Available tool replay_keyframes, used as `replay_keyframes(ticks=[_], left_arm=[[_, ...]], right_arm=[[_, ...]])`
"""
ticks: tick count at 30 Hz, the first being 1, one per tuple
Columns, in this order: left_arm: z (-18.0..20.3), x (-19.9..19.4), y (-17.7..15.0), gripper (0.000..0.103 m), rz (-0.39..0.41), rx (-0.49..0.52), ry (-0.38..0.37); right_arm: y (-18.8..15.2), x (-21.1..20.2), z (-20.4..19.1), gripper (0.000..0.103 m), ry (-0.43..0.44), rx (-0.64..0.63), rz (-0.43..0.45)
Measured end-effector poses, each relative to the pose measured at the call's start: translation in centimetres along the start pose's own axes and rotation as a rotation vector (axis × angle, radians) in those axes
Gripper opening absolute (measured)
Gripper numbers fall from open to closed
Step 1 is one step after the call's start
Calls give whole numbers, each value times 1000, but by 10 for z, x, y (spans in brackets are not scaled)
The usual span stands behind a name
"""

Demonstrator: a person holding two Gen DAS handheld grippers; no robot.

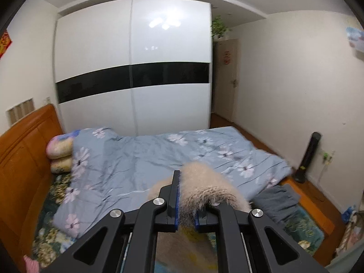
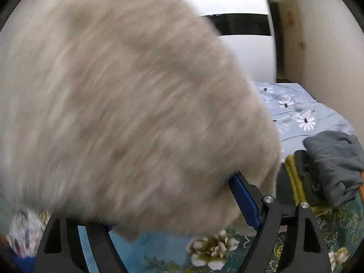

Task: Fold clothes
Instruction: 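Grasp the sweater with the right tool while the left tool holds it up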

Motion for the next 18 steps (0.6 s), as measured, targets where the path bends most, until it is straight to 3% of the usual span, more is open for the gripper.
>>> replay_keyframes(ticks=[1,6,8,13,18], left_arm=[[-9,0,-6,9,-10,-6,19],[-52,12,-62,9,-98,-29,103],[-67,17,-95,9,-142,-49,121],[-102,10,-192,9,-261,-160,172],[-125,-29,-292,9,-396,-295,193]], right_arm=[[3,-1,5,80,8,19,1],[8,-1,33,31,6,83,-26],[10,-1,44,21,4,106,-39],[5,0,38,15,52,80,-110],[-47,-11,16,15,117,-55,-216]])
Point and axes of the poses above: each gripper's, at about its wrist camera, not at the fingertips, and x roughly the way its jaws point, z to its right, y to its top, the point moved 10 cm from there along x, roughly the way its jaws point, and after that the axes turned 5 degrees about -x, right-handed, at the moved point
